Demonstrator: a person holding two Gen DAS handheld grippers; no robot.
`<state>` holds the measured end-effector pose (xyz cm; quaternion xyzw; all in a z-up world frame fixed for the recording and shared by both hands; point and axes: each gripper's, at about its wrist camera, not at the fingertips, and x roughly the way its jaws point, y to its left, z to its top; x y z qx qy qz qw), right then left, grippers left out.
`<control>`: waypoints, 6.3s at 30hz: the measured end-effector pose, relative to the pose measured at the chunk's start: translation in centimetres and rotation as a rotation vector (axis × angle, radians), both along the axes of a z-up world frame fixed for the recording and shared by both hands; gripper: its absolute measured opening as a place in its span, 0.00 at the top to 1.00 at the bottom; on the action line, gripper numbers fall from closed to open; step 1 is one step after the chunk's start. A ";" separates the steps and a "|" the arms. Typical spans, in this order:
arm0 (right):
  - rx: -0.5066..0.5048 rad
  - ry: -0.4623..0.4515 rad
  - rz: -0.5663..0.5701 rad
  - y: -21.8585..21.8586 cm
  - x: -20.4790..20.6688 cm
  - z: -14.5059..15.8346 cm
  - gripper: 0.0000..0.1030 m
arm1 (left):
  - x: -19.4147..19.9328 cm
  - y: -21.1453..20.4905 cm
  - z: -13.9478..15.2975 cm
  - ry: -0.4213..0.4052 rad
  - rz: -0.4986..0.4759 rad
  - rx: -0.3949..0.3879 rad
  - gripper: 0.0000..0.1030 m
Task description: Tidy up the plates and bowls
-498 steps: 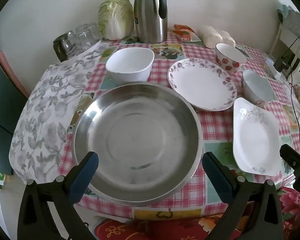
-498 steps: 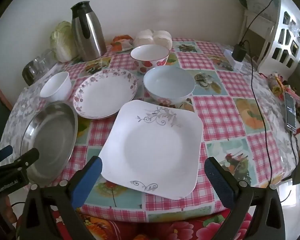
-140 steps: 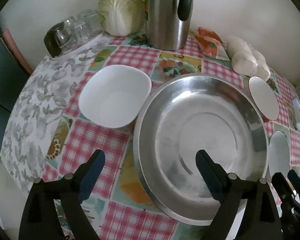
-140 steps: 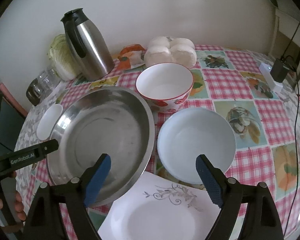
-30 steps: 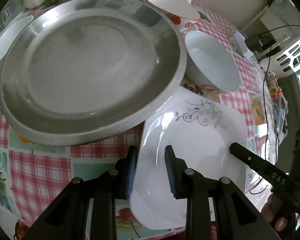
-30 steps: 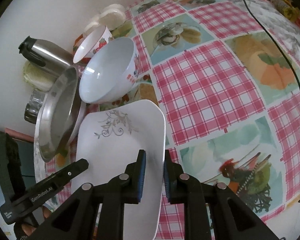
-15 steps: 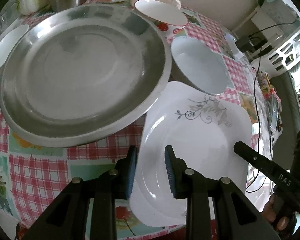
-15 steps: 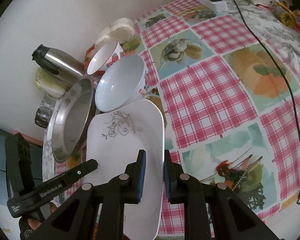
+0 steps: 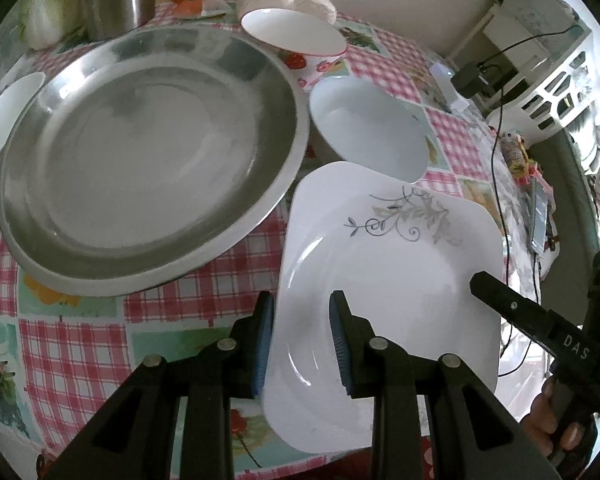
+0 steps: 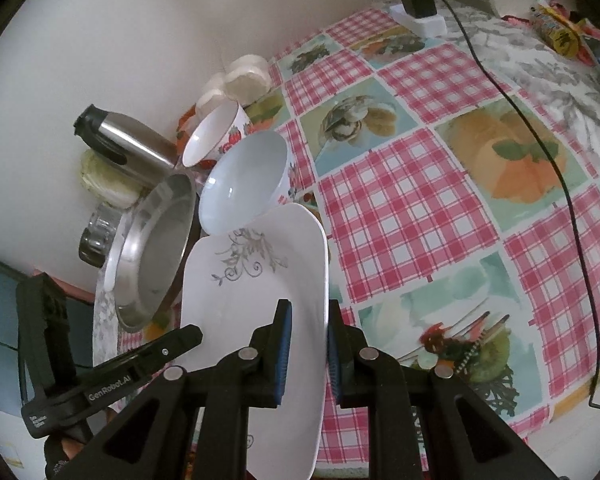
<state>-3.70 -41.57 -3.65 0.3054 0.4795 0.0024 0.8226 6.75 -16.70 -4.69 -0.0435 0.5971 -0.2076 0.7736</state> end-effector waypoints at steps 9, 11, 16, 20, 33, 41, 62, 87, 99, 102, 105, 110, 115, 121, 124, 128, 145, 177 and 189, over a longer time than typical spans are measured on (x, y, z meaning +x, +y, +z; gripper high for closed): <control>0.002 -0.044 -0.005 0.0 -0.5 1.4 0.83 | 0.7 0.2 1.1 -0.032 0.014 -0.026 0.71; 0.009 -0.054 -0.004 0.1 -0.3 1.8 0.83 | 1.1 0.5 1.2 -0.027 0.024 -0.043 0.71; 0.036 -0.077 -0.011 -0.1 0.8 2.8 0.83 | 2.2 1.3 2.6 -0.049 0.054 -0.112 0.71; 0.059 -0.088 -0.009 -0.4 1.9 3.4 0.83 | 3.4 1.8 3.4 -0.057 0.085 -0.163 0.71; 0.052 -0.122 0.035 1.0 6.8 5.2 0.83 | 7.4 4.1 5.2 -0.109 0.181 -0.242 0.71; 0.043 -0.151 0.086 4.4 9.9 5.7 0.84 | 8.4 6.0 7.3 -0.147 0.188 -0.387 0.78; 0.022 -0.030 0.152 7.4 13.4 0.6 0.81 | 9.5 11.9 3.9 -0.104 0.380 -0.142 0.54; -0.046 -0.004 0.207 9.4 14.1 -0.5 0.84 | 7.9 19.3 4.3 -0.131 0.646 -0.137 0.69; -0.054 0.000 0.204 9.4 14.2 -0.6 0.84 | 8.6 20.3 1.1 -0.049 0.701 -0.112 0.80; -0.044 0.002 0.195 9.2 14.2 -0.7 0.85 | 8.6 21.0 -0.6 -0.001 0.732 -0.170 0.81; -0.061 -0.003 0.196 9.5 14.1 -0.6 0.85 | 8.5 21.3 -1.5 0.031 0.755 -0.234 0.82; -0.093 -0.036 0.213 10.4 14.2 0.2 0.91 | 8.5 20.5 -2.3 0.051 0.744 -0.261 0.89; -0.095 -0.018 0.226 11.4 14.8 -0.5 0.91 | 8.5 20.6 -2.3 0.061 0.733 -0.259 0.89; -0.126 -0.028 0.235 13.5 15.9 -0.3 0.91 | 8.6 20.6 -3.0 0.096 0.723 -0.265 0.87; -0.150 -0.035 0.259 15.2 16.6 -0.3 0.90 | 8.5 20.6 -3.6 0.114 0.733 -0.273 0.89; -0.144 -0.034 0.231 15.8 17.6 -0.4 0.90 | 8.7 20.6 -3.5 0.109 0.724 -0.247 0.91; -0.190 -0.052 0.216 15.3 18.0 1.4 0.85 | 8.0 22.1 -1.4 0.085 0.710 -0.222 0.84; -0.264 0.060 0.185 15.0 17.9 -0.6 0.88 | 8.2 20.4 -2.1 0.108 0.689 -0.139 0.68; -0.238 0.044 0.175 14.1 17.5 0.9 0.85 | 8.2 20.1 -2.0 0.112 0.682 -0.112 0.65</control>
